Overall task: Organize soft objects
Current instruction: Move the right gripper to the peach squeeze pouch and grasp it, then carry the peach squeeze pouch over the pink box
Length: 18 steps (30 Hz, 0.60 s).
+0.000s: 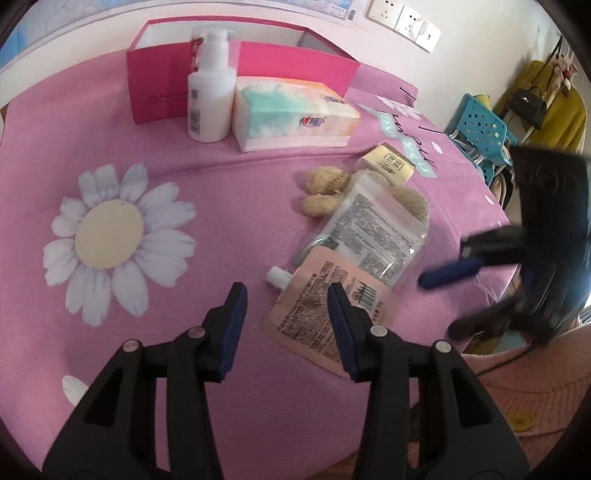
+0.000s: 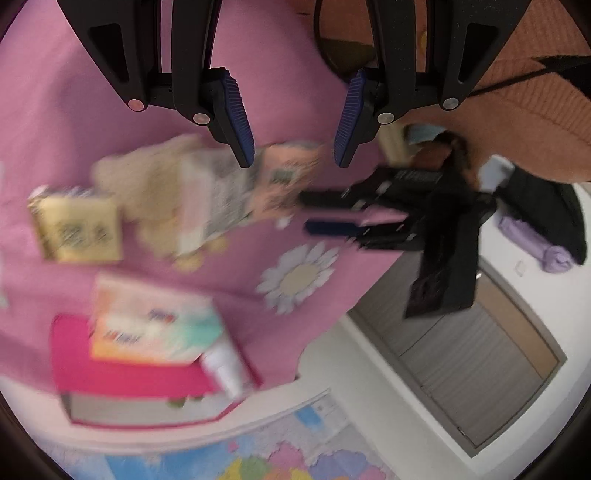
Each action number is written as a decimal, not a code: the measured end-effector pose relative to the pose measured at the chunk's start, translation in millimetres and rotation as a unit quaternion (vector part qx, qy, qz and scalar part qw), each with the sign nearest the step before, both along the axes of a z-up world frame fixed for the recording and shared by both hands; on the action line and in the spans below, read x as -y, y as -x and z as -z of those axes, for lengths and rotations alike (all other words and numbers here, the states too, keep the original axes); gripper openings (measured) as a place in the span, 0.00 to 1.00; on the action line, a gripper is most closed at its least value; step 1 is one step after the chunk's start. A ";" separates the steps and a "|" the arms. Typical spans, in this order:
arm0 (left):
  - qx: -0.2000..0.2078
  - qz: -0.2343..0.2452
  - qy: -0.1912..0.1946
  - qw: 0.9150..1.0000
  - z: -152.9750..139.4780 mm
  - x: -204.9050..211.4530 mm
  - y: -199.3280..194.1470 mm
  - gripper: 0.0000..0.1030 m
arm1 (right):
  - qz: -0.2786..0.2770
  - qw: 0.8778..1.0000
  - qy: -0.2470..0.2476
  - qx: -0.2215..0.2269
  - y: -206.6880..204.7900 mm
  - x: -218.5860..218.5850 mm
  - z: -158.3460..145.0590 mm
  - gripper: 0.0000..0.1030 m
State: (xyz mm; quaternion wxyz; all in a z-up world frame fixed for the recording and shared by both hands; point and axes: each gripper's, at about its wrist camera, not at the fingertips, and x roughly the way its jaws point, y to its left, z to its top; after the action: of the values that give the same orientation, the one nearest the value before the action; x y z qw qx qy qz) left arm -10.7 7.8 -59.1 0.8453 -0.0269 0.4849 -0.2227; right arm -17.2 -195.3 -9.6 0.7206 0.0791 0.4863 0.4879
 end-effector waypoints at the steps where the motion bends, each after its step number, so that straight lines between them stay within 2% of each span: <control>1: -0.004 0.002 0.003 1.000 1.1 -1.6 -0.8 0.46 | -0.003 1.000 0.001 -0.006 2.0 -3.9 3.5 0.42; 3: -0.010 0.008 0.009 1.000 4.3 -4.1 -0.4 0.46 | -0.007 0.999 0.002 -0.031 4.9 -14.6 18.1 0.36; 7: -0.022 0.022 0.039 0.999 9.6 -9.5 2.2 0.46 | -0.005 0.999 -0.009 -0.048 7.3 -24.6 25.7 0.36; 14: -0.029 0.029 0.061 0.997 12.0 -14.1 5.6 0.46 | 0.042 0.998 -0.012 -0.039 -9.6 -34.6 27.1 0.36; 18: -0.027 0.026 0.060 0.997 12.3 -14.9 3.0 0.46 | 0.063 0.998 0.001 -0.019 -21.4 -45.8 25.2 0.28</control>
State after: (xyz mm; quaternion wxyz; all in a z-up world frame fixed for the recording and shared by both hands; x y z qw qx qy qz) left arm -13.7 22.7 -71.4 0.8225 -0.0711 0.4938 -0.2731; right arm 4.2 -149.6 -34.8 0.7408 0.1183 0.4940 0.4395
